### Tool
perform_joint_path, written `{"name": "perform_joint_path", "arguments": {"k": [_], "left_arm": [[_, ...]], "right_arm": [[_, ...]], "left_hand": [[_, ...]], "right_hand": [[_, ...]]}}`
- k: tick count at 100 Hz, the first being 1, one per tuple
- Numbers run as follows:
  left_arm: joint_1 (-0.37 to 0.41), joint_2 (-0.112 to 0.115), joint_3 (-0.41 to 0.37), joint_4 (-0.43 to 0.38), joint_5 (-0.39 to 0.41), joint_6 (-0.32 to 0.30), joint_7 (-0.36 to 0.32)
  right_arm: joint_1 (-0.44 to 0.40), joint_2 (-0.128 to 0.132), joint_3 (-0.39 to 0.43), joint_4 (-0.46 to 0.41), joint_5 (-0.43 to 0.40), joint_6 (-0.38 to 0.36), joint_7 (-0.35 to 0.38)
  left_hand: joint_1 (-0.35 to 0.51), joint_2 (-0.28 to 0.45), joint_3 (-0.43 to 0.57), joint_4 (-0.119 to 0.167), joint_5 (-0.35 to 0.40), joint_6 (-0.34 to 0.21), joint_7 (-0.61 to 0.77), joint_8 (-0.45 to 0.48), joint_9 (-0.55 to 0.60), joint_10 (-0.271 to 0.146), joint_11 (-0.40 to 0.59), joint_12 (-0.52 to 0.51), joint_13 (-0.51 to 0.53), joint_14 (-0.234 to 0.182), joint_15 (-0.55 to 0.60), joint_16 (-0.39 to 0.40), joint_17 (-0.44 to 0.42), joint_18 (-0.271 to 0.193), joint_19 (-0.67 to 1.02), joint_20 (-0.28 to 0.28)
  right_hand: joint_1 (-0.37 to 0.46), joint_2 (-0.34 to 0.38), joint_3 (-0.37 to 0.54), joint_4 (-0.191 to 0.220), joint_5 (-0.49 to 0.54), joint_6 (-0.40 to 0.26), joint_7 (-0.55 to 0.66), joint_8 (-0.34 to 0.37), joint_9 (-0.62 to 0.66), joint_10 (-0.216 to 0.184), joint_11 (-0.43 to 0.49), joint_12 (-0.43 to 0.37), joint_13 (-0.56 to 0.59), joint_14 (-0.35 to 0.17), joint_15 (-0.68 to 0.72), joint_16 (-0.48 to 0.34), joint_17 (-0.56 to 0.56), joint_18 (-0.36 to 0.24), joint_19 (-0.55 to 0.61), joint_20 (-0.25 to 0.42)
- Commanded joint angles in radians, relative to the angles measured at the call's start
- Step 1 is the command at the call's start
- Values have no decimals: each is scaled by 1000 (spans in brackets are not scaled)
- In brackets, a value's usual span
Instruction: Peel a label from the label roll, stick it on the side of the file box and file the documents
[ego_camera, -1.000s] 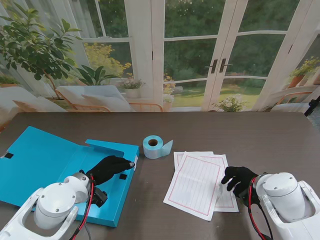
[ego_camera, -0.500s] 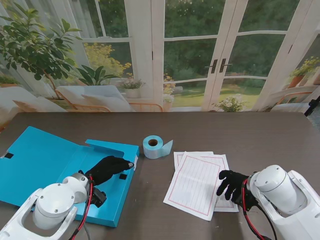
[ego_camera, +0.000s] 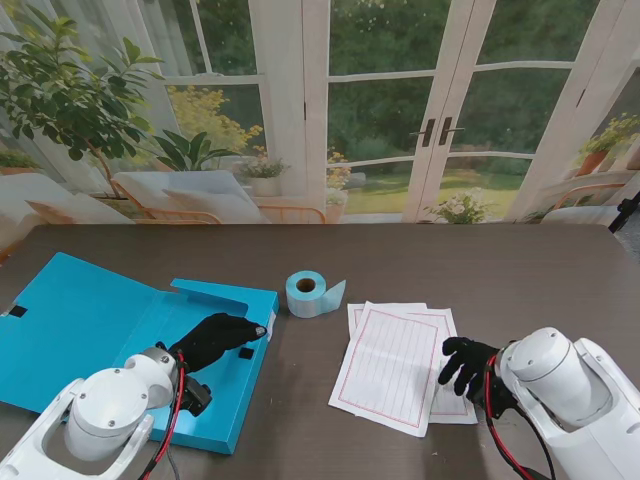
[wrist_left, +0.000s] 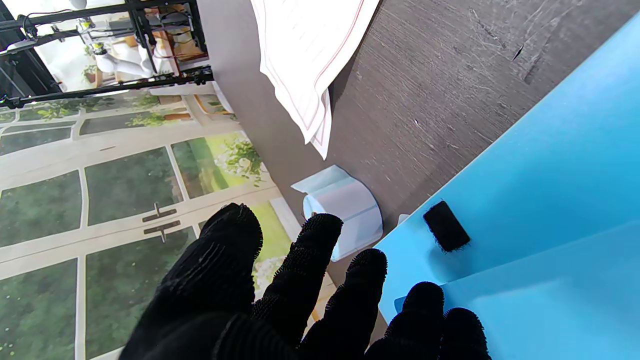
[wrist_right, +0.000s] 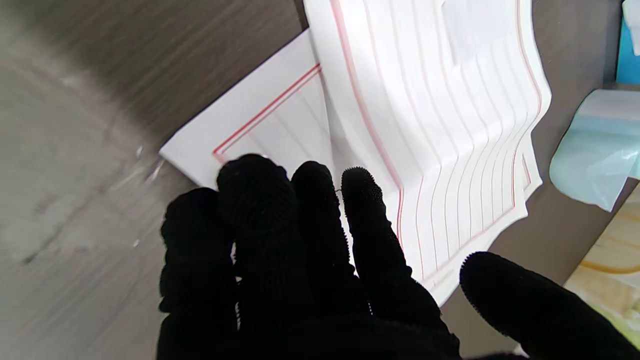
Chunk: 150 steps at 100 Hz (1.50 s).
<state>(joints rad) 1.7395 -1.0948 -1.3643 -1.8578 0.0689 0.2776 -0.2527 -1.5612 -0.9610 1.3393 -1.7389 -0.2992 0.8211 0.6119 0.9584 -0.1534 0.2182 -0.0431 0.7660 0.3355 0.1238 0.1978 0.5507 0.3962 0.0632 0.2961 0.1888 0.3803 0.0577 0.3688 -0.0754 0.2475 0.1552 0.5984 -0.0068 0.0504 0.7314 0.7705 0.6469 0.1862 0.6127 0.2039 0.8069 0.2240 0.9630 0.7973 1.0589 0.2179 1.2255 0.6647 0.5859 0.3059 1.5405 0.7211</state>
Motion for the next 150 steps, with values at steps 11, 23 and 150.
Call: {"name": "perform_joint_path", "arguments": {"k": [11, 23, 150], "left_arm": [[5, -2, -1, 2, 0, 0, -23], [1, -2, 1, 4, 0, -2, -26], [0, -2, 1, 6, -2, 0, -24]], "right_arm": [[-23, -7, 1, -28, -71, -9, -11], [7, 0, -26, -1, -55, 10, 2], [39, -109, 27, 86, 461, 92, -158]], "left_hand": [[13, 43, -32, -1, 0, 5, -8, -2, -14, 4, 2, -7, -4, 10, 5, -6, -20, -45, -4, 19], [13, 44, -33, 0, -1, 5, -9, -2, -13, 3, 2, -6, -4, 10, 5, -6, -21, -44, -3, 23], [18, 47, -40, 0, -1, 6, -9, -2, -13, 5, 2, -6, -3, 8, 5, -5, -20, -45, -8, 31]], "right_hand": [[-33, -37, 8, -5, -35, 34, 31, 17, 22, 6, 30, 9, 25, 16, 20, 6, -35, -15, 52, 28], [-34, -30, 7, -7, -115, 37, 18, 14, -15, 3, 12, 1, 5, 14, 18, 6, -53, -21, 48, 26], [247, -364, 73, 40, 30, -240, 138, 129, -328, -64, 12, -48, -309, -82, 6, 28, -310, -172, -66, 33]]}}
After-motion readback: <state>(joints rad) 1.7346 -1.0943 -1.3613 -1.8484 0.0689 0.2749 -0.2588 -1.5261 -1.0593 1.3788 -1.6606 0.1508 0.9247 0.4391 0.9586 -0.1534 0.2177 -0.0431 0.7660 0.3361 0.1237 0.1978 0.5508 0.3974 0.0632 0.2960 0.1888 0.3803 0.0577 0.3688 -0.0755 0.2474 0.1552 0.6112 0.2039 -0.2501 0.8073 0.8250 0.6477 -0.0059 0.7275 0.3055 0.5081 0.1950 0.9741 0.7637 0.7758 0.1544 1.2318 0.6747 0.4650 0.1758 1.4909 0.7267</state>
